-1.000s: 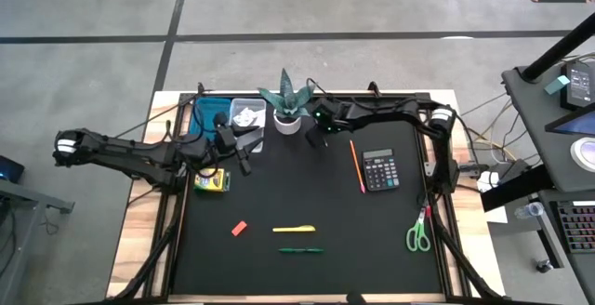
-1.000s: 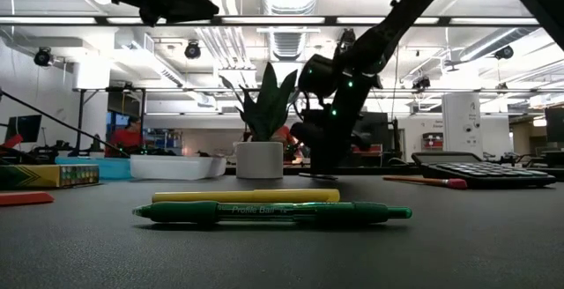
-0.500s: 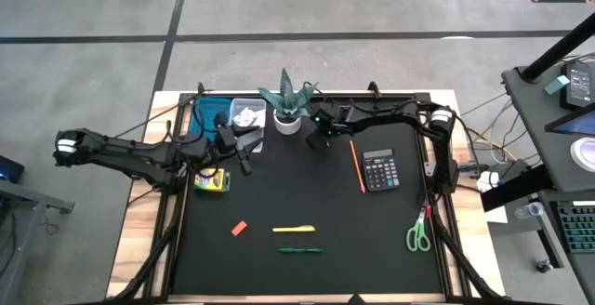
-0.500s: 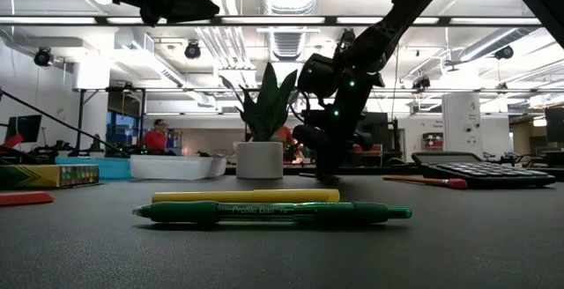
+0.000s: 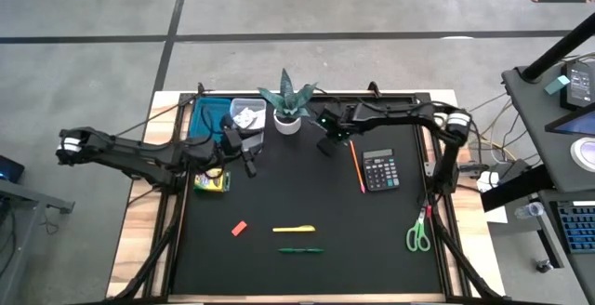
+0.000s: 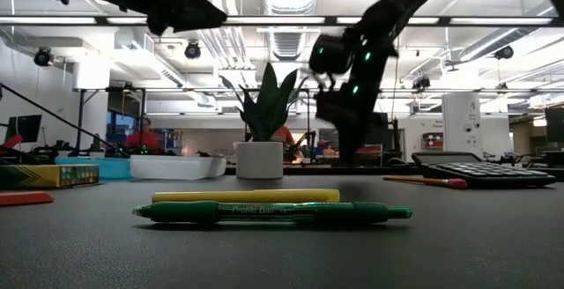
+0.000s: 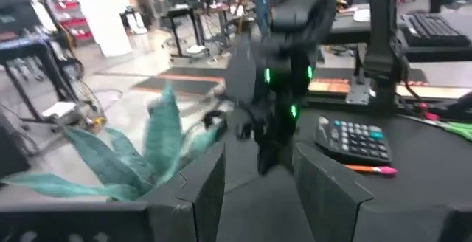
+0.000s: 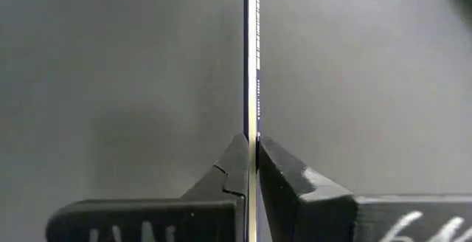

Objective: Pack school essentials
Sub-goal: Put the dark blue pencil into the blue supply box

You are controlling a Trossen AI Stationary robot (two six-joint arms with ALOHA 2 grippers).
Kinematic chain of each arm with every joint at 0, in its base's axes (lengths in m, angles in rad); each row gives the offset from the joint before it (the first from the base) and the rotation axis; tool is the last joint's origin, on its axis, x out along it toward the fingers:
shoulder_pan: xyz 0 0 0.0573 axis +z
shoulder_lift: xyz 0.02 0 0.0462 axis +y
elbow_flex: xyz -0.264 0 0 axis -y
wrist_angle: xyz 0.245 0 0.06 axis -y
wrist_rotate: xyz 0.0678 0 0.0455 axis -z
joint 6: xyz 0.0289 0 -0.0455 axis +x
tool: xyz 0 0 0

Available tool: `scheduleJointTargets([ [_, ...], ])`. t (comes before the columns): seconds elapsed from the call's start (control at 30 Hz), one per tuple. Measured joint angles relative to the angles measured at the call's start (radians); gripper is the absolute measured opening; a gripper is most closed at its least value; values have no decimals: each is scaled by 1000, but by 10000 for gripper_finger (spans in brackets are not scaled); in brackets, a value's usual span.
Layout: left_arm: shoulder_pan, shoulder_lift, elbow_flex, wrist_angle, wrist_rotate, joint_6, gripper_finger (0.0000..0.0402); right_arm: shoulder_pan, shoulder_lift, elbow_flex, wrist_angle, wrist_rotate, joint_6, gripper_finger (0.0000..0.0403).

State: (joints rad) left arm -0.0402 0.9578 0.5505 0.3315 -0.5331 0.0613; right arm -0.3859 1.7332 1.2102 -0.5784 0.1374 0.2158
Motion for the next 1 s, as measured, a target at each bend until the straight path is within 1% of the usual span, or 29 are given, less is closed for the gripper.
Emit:
scheduleJointTargets([
  [0.03, 0, 12, 0, 1, 16, -6, 143, 8, -25, -7, -7, -30, -23, 13],
  [0.07, 0, 21, 0, 4, 54, -18, 143, 16, -51, -18, -7, -77, -50, 13],
  [0.13, 0, 35, -1, 9, 126, -31, 143, 36, -105, -47, 12, -204, -96, 13],
  [0.2, 0, 49, -1, 49, 183, -32, 143, 57, -166, -93, 80, -327, -134, 13],
  [0.23, 0, 56, -2, 74, 212, -31, 143, 69, -193, -121, 128, -373, -150, 13],
  [0.33, 0, 76, -24, 177, 287, -26, 143, 105, -277, -229, 359, -482, -143, 13],
  [0.4, 0, 86, -52, 257, 304, -23, 143, 125, -325, -296, 499, -546, -138, 13],
  [0.43, 0, 88, -67, 287, 305, -24, 143, 132, -347, -321, 547, -559, -136, 13],
  [0.6, 1, 87, -109, 385, 298, -28, 143, 137, -436, -408, 693, -555, -106, 13],
  [0.7, 1, 94, -134, 453, 299, -29, 143, 145, -467, -452, 864, -555, -108, 13],
  [0.83, 1, 141, -146, 551, 300, -30, 143, 165, -463, -491, 1096, -556, -110, 13],
  [1.0, 1, 249, -138, 724, 306, -29, 143, 187, -397, -500, 1351, -554, -112, 12],
])
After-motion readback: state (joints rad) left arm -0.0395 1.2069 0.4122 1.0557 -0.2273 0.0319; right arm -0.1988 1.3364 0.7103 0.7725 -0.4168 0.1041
